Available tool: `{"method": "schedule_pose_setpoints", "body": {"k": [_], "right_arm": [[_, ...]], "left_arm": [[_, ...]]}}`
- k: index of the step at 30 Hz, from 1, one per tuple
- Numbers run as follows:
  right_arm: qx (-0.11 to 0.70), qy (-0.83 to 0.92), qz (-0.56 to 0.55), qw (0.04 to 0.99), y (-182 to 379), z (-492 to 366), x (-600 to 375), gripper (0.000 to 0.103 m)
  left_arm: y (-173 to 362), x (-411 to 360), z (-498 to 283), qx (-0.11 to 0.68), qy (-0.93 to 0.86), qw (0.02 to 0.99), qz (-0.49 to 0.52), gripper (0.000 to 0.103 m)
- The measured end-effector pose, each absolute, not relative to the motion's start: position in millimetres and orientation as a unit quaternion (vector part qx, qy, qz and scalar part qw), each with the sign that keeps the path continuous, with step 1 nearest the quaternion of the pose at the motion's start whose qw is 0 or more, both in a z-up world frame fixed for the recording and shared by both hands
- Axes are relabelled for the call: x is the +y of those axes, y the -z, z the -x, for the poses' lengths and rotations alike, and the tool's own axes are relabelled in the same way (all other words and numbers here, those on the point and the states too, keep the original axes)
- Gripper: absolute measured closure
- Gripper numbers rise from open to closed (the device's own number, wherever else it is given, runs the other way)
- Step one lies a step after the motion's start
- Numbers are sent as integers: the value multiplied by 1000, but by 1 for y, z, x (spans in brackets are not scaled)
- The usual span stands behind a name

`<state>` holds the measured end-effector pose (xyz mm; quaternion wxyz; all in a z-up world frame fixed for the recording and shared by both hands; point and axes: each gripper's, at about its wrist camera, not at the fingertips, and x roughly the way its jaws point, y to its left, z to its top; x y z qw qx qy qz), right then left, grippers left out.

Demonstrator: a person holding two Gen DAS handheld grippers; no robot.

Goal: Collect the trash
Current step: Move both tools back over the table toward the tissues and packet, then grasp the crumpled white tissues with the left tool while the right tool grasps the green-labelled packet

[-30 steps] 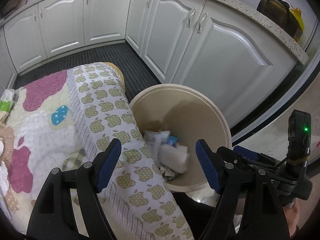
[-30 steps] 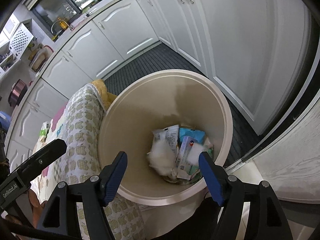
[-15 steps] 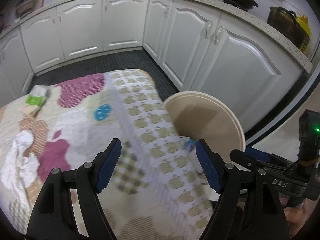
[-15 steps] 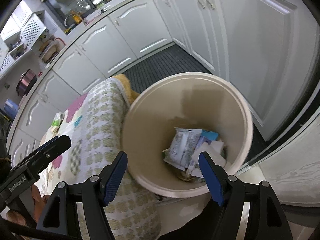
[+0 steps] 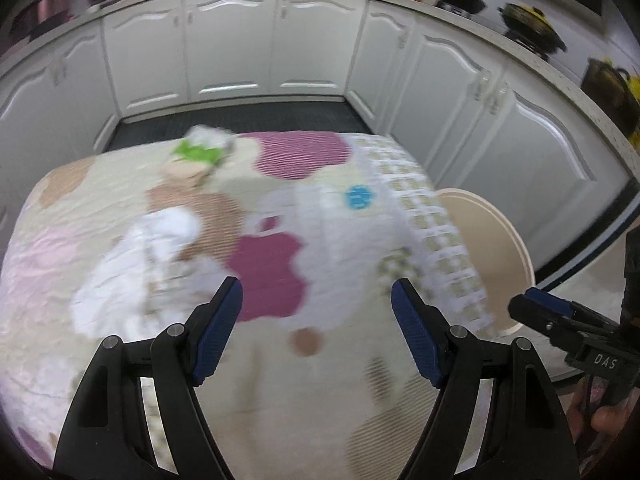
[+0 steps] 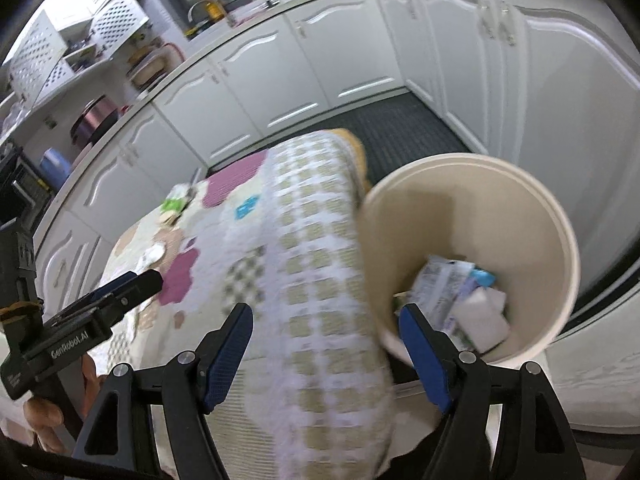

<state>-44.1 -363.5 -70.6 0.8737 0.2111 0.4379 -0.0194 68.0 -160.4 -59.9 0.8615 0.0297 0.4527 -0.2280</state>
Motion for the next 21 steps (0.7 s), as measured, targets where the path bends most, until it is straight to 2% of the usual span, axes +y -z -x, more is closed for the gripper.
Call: {"method": "schedule_pose_setpoints", "body": {"k": [9,16,19,20,21], "right_arm": [[453,-30,-182,872,74,20,-309,29],[465,-47,-168,868,77,-3,-284,29],[467,-50,-161,868,77,-14,-276,29],[469,-52,-159,867,78,-19,-272,29],[469,-54,-156,867,78,-25,-268,29]], "left_arm": [[83,-72,-103,474,148,867,-28,27],[114,-67,-128,499,122,858,-27,27],[117,-75,-125,477,125,867,-67,27],[116,-76,-124,478,130,866,-72,32],[115,-75,-125,477,140,865,-68,49]]}}
